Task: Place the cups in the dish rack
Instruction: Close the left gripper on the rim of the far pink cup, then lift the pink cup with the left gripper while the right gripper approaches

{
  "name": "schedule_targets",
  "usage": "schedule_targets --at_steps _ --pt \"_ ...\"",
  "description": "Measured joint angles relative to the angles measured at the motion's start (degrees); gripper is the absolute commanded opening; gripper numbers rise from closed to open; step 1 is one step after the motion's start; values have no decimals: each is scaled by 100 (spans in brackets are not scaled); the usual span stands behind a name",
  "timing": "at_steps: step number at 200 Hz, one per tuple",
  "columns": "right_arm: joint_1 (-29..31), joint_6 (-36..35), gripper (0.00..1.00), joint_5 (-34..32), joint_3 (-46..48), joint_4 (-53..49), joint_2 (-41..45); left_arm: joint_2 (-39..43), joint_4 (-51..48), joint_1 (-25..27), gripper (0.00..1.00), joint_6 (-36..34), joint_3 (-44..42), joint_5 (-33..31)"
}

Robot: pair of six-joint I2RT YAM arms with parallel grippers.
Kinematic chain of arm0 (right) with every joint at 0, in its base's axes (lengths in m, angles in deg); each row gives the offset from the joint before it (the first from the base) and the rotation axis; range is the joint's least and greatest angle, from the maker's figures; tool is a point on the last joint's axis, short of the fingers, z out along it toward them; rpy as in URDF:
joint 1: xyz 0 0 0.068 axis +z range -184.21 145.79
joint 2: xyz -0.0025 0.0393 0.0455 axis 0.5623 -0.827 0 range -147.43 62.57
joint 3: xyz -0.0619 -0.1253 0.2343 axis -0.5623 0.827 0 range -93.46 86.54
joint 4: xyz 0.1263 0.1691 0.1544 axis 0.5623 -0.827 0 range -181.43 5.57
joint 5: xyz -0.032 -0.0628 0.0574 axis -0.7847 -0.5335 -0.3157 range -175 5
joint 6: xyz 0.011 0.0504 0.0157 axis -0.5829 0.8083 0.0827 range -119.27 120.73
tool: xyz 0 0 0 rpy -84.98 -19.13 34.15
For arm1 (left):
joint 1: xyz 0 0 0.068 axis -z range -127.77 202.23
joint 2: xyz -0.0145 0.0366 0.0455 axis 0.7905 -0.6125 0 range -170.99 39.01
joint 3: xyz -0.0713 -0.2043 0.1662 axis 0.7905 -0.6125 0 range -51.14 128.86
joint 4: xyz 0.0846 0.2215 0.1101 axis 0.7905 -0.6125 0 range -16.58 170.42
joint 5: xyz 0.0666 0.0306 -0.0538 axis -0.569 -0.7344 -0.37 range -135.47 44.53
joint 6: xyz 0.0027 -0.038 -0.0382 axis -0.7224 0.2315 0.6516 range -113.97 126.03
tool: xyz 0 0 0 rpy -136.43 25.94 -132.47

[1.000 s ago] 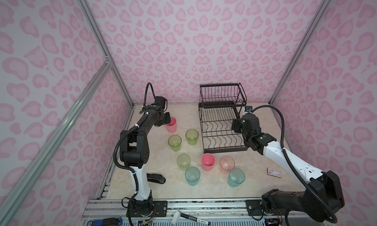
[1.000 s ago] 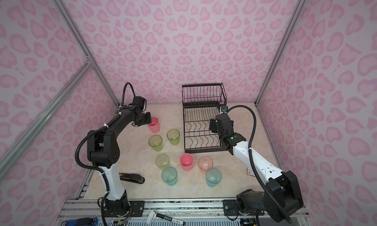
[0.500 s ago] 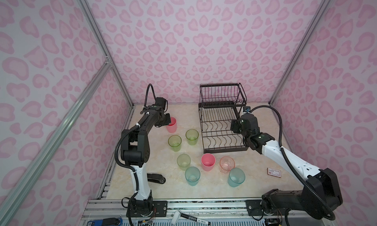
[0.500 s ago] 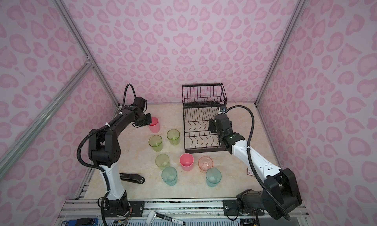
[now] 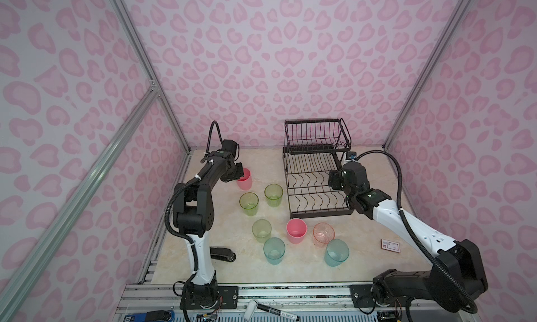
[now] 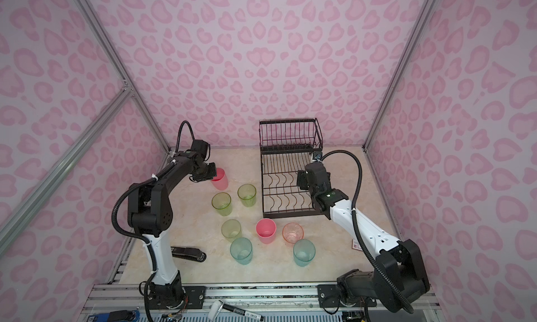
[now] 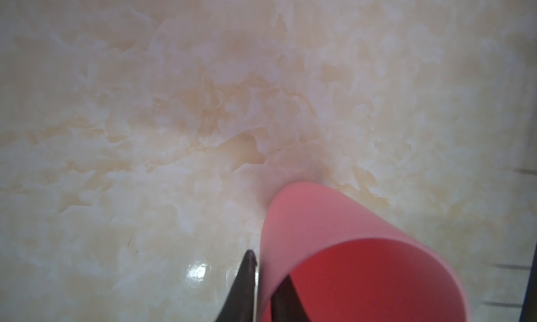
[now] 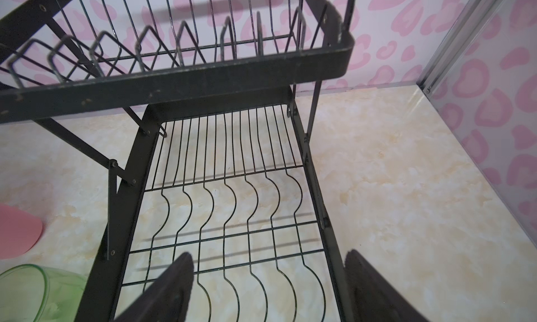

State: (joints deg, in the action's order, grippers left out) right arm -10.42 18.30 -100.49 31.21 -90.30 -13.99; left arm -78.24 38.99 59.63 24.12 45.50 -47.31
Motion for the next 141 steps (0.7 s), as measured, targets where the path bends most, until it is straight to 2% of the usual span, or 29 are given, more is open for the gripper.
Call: schedule_targets --at_steps 64,141 --pt "0 48 80 -15 -118 -63 52 68 61 -2 6 -15 -15 111" --pt "7 229 80 162 -459 -214 63 1093 273 -11 5 74 -227 682"
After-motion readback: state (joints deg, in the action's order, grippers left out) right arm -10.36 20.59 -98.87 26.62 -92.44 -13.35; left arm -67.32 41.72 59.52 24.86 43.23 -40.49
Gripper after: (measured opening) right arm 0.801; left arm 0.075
